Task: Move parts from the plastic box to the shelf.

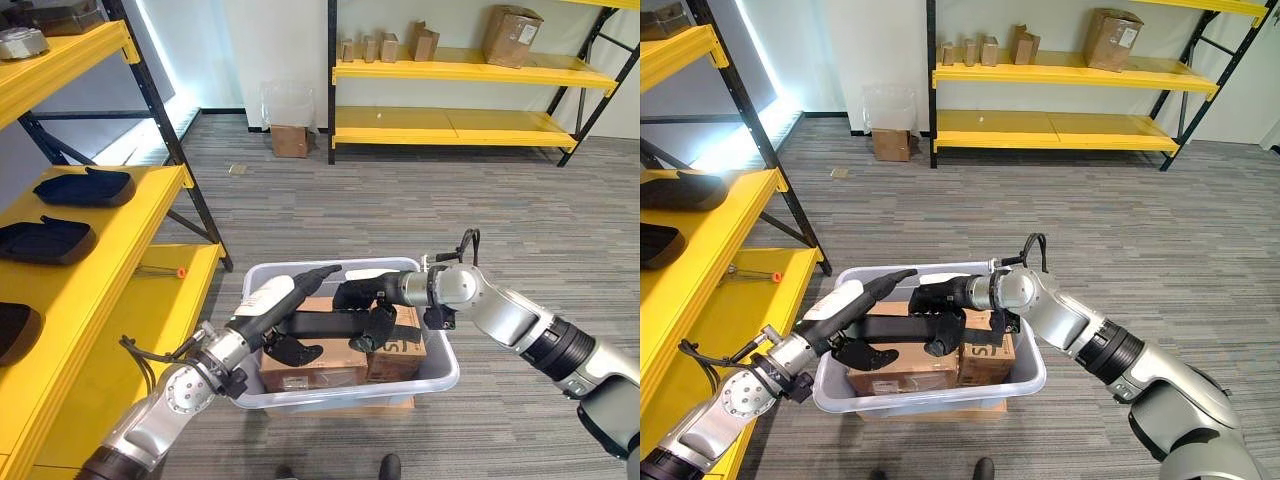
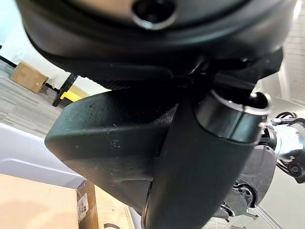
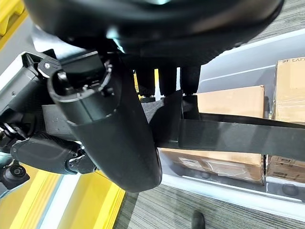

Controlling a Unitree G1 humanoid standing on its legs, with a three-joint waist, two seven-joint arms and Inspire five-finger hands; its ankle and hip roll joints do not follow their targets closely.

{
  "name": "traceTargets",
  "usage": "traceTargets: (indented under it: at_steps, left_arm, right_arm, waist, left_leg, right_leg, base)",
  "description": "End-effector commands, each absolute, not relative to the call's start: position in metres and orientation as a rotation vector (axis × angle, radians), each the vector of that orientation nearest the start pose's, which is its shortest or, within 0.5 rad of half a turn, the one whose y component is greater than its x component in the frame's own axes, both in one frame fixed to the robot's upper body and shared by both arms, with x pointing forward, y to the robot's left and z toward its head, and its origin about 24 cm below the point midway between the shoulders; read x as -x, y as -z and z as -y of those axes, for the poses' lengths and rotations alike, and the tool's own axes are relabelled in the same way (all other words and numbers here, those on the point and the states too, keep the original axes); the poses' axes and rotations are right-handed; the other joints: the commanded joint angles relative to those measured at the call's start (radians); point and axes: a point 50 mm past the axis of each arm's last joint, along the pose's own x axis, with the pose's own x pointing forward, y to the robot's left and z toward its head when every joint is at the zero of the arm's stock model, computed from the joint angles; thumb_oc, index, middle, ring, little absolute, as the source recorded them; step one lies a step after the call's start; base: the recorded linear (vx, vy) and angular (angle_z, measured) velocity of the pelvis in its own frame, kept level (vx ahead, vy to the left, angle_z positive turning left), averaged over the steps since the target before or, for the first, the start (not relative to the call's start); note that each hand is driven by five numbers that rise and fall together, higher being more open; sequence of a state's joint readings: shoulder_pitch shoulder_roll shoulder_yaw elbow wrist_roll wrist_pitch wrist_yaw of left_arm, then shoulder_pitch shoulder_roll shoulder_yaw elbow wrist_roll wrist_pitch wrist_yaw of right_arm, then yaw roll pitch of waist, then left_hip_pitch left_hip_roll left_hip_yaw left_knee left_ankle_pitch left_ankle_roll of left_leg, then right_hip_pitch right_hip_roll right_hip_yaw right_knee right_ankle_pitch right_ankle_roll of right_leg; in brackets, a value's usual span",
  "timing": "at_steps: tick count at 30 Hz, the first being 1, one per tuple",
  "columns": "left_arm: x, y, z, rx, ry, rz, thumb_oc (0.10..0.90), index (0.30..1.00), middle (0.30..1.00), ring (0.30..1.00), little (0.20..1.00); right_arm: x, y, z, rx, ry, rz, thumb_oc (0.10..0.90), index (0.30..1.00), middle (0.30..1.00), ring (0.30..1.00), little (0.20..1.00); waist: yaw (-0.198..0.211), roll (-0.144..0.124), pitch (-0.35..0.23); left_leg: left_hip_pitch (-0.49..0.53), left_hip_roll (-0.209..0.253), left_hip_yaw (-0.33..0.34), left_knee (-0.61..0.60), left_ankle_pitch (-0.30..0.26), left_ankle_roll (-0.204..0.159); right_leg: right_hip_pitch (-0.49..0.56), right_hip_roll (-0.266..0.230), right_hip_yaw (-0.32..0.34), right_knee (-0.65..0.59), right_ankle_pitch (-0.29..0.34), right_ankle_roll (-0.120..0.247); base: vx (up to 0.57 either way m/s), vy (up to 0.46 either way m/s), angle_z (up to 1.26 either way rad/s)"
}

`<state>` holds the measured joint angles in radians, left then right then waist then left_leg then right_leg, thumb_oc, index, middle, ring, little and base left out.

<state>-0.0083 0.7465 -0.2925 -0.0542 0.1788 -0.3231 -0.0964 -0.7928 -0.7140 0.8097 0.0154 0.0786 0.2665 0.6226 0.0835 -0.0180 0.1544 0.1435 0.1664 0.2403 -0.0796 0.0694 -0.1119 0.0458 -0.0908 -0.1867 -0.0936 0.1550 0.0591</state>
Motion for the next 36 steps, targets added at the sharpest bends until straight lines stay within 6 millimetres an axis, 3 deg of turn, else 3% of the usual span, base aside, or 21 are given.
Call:
traceTargets:
  at_steps: [1, 2, 3, 5, 18, 27, 28, 32, 33, 35, 36]
  left_arm:
    - [-0.251, -0.101, -0.164, -0.77, 0.576, 0.387, 0.871, 0.959, 0.959, 0.959, 0.959]
    - [-0.251, -0.101, -0.164, -0.769, 0.578, 0.386, 0.778, 0.83, 0.83, 0.83, 0.83]
    - [-0.25, -0.099, -0.163, -0.767, 0.587, 0.382, 0.627, 0.618, 0.618, 0.618, 0.618]
    - [-0.249, -0.097, -0.161, -0.768, 0.601, 0.378, 0.4, 0.3, 0.3, 0.3, 0.3]
    - [-0.249, -0.093, -0.16, -0.782, 0.607, 0.356, 0.4, 0.3, 0.3, 0.3, 0.3]
    - [-0.25, -0.096, -0.168, -0.797, 0.554, 0.369, 0.4, 0.3, 0.3, 0.3, 0.3]
    - [-0.25, -0.097, -0.172, -0.795, 0.522, 0.373, 0.4, 0.3, 0.3, 0.3, 0.3]
    - [-0.251, -0.096, -0.174, -0.791, 0.486, 0.378, 0.4, 0.3, 0.3, 0.3, 0.3]
    - [-0.251, -0.095, -0.174, -0.785, 0.474, 0.377, 0.4, 0.3, 0.3, 0.3, 0.3]
    - [-0.251, -0.089, -0.176, -0.774, 0.445, 0.367, 0.4, 0.3, 0.3, 0.3, 0.3]
    - [-0.251, -0.089, -0.177, -0.772, 0.437, 0.366, 0.4, 0.3, 0.3, 0.3, 0.3]
  right_arm:
    - [-0.314, -0.203, 0.047, 1.035, -1.099, 0.293, 0.4, 0.3, 0.3, 0.3, 0.3]
    - [-0.314, -0.203, 0.046, 1.034, -1.098, 0.294, 0.4, 0.3, 0.3, 0.3, 0.3]
    - [-0.314, -0.204, 0.046, 1.032, -1.097, 0.298, 0.4, 0.3, 0.3, 0.3, 0.3]
    - [-0.314, -0.204, 0.045, 1.033, -1.096, 0.302, 0.4, 0.3, 0.3, 0.3, 0.3]
    - [-0.318, -0.204, 0.05, 1.021, -1.038, 0.308, 0.4, 0.3, 0.3, 0.3, 0.3]
    - [-0.327, -0.208, 0.069, 0.99, -0.965, 0.277, 0.4, 0.3, 0.3, 0.3, 0.3]
    - [-0.329, -0.212, 0.076, 0.862, -0.9, 0.285, 0.9, 1.0, 1.0, 1.0, 1.0]
    - [-0.327, -0.22, 0.07, 0.625, -0.866, 0.321, 0.9, 1.0, 1.0, 1.0, 1.0]
    - [-0.325, -0.224, 0.066, 0.482, -0.867, 0.327, 0.9, 1.0, 1.0, 1.0, 1.0]
    - [-0.317, -0.233, 0.056, -0.036, -0.876, 0.268, 0.9, 1.0, 1.0, 1.0, 1.0]
    - [-0.316, -0.233, 0.057, -0.173, -0.86, 0.258, 0.9, 1.0, 1.0, 1.0, 1.0]
  waist:
    - [0.001, -0.039, -0.062]
    - [0.001, -0.039, -0.062]
    - [0.0, -0.039, -0.062]
    - [-0.002, -0.037, -0.063]
    - [-0.021, -0.025, -0.06]
    - [-0.025, -0.024, -0.064]
    - [-0.026, -0.025, -0.062]
    - [-0.028, -0.02, -0.058]
    - [-0.028, -0.017, -0.059]
    - [-0.03, -0.01, -0.057]
    - [-0.028, -0.009, -0.057]
  left_leg:
    - [-0.006, 0.046, -0.028, -0.008, -0.049, 0.002]
    - [-0.006, 0.047, -0.028, -0.008, -0.049, 0.002]
    - [-0.006, 0.047, -0.027, -0.008, -0.049, 0.001]
    - [-0.004, 0.048, -0.023, -0.008, -0.049, 0.001]
    - [0.011, 0.047, 0.001, -0.008, -0.052, 0.003]
    - [0.015, 0.049, 0.001, -0.008, -0.051, 0.001]
    - [0.016, 0.048, 0.002, -0.008, -0.051, 0.002]
    - [0.019, 0.047, -0.001, -0.008, -0.05, 0.002]
    - [0.02, 0.047, -0.002, -0.008, -0.049, 0.002]
    - [0.026, 0.048, -0.006, -0.008, -0.053, 0.001]
    - [0.022, 0.046, -0.009, -0.008, -0.051, 0.001]
  right_leg:
    - [0.041, -0.159, -0.047, 0.006, -0.041, 0.155]
    - [0.041, -0.159, -0.047, 0.006, -0.041, 0.155]
    - [0.041, -0.159, -0.047, 0.006, -0.042, 0.155]
    - [0.042, -0.16, -0.047, 0.006, -0.042, 0.155]
    - [0.044, -0.17, -0.041, 0.006, -0.039, 0.161]
    - [0.047, -0.171, -0.045, 0.006, -0.037, 0.161]
    - [0.048, -0.17, -0.047, 0.006, -0.037, 0.161]
    - [0.052, -0.17, -0.044, 0.006, -0.039, 0.156]
    - [0.053, -0.17, -0.043, 0.006, -0.039, 0.155]
    - [0.063, -0.169, -0.047, 0.006, -0.044, 0.151]
    - [0.06, -0.17, -0.048, 0.006, -0.042, 0.149]
  base:
    - [0.0, 0.0, 0.0]
    - [0.0, 0.0, 0.0]
    - [0.0, 0.0, 0.0]
    - [0.0, 0.0, 0.0]
    - [0.0, 0.0, 0.0]
    - [0.0, 0.0, 0.0]
    - [0.0, 0.0, 0.0]
    - [0.0, 0.0, 0.0]
    - [0.0, 0.0, 0.0]
    - [0.05, 0.02, 0.0]
    - [0.04, -0.005, 0.04]
